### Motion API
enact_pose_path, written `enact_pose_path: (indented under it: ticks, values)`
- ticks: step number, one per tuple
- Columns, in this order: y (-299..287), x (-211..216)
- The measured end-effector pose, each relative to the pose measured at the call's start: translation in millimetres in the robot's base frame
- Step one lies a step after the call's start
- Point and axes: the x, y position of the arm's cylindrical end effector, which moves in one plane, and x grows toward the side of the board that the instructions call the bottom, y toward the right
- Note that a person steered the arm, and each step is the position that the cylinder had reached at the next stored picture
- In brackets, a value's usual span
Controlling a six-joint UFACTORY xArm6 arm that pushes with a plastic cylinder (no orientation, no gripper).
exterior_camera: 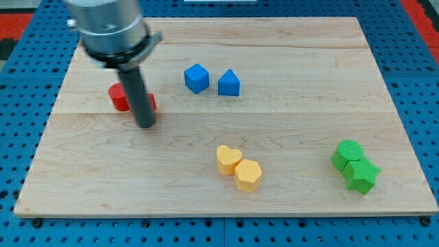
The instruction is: Push the blue cube towards the top center
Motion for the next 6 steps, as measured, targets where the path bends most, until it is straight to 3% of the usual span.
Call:
enact_pose_path:
  ticks: [2,6]
  values:
    - [17,5]
    - [55,-48]
